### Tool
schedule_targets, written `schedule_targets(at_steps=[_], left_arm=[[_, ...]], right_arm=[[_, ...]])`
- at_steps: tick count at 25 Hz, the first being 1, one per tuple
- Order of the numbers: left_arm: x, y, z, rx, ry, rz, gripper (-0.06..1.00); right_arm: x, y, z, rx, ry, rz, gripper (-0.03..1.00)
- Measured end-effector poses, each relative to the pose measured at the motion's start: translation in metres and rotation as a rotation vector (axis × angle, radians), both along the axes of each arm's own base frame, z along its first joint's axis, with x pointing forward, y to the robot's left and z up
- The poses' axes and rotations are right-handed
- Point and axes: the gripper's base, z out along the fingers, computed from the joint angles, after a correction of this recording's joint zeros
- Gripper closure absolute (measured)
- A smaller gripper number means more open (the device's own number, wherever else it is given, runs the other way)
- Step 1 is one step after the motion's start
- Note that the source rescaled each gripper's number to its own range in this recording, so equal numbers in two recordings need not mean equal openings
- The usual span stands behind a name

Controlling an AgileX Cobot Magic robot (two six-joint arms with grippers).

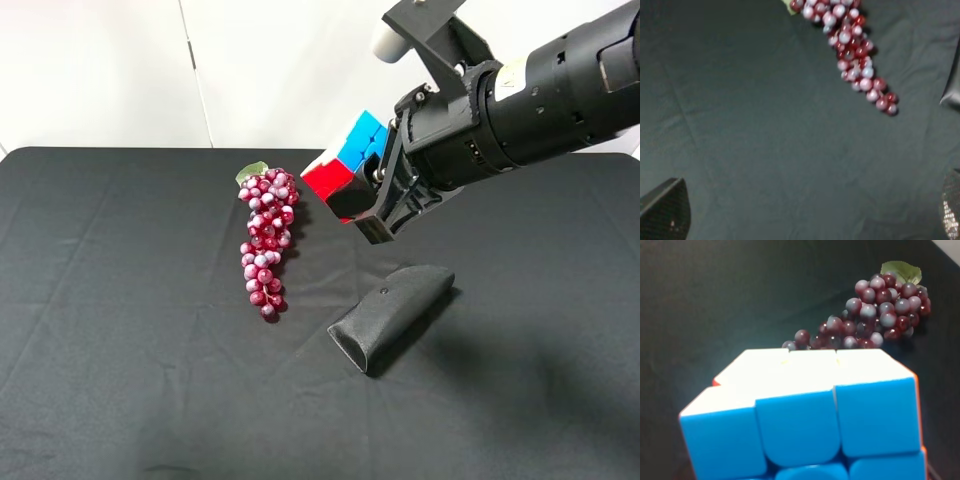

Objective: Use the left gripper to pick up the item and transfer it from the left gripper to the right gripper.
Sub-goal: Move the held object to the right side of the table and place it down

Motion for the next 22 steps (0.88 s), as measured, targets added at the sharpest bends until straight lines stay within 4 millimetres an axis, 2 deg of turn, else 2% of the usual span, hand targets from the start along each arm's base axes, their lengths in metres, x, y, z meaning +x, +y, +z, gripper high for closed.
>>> schedule_targets(at_steps=[7, 12, 15, 22], left_arm=[[-0.054, 0.020, -0.058, -0.027, -0.081, -0.001, -0.06], [-0.082, 0.030, -0.098, -0.070, -0.119, 0.026, -0.06], [-0.094, 0.035, -0.112, -0.097, -0.151, 0.039, -0.06], [-0.104, 0.043, -0.118, -0.120, -0.218, 0.107, -0.06]], right_arm=[[0.000, 0.000, 0.000, 0.000, 0.000, 0.000, 0.97], [0.000, 0.000, 0.000, 0.001, -0.001, 0.000, 0.97], [0.000, 0.000, 0.000, 0.001, -0.001, 0.000, 0.97], [0.000, 0.000, 0.000, 0.019, 0.022, -0.025, 0.97]])
